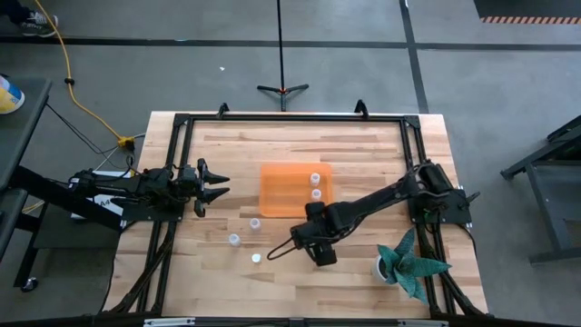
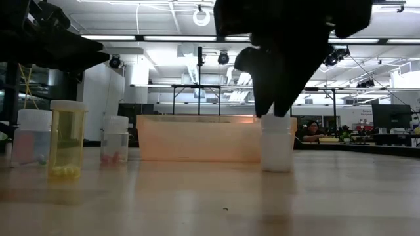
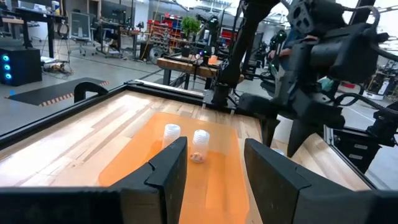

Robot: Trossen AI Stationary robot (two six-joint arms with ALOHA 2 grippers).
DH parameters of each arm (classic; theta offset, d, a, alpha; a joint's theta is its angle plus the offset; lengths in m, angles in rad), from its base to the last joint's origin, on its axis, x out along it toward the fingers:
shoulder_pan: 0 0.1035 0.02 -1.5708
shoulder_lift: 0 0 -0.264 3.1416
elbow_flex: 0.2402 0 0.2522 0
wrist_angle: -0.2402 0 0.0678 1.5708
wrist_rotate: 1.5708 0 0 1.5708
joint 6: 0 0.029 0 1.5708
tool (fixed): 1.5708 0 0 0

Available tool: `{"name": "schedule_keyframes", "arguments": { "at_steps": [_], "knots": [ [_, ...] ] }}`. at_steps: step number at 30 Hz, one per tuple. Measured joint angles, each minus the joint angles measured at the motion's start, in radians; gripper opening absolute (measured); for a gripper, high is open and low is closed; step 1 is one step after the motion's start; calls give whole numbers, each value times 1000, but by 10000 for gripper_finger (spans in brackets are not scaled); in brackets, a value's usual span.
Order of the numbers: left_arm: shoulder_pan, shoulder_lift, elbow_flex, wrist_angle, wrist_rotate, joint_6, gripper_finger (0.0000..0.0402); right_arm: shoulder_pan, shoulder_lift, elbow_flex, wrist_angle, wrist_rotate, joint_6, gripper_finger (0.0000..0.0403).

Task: Pick and place pill bottles into a basket
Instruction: Put the transparent pill bottle in the orange bin

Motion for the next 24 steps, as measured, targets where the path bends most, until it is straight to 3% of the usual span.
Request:
{"name": "schedule_keyframes", "arguments": {
  "at_steps": [11,24],
  "knots": [
    [0,0,0,0,0,0,195,-16,0,-37,29,-57,-1,208],
    [0,0,0,0,0,0,195,-20,0,-36,27,-58,-1,122]
  ]
}}
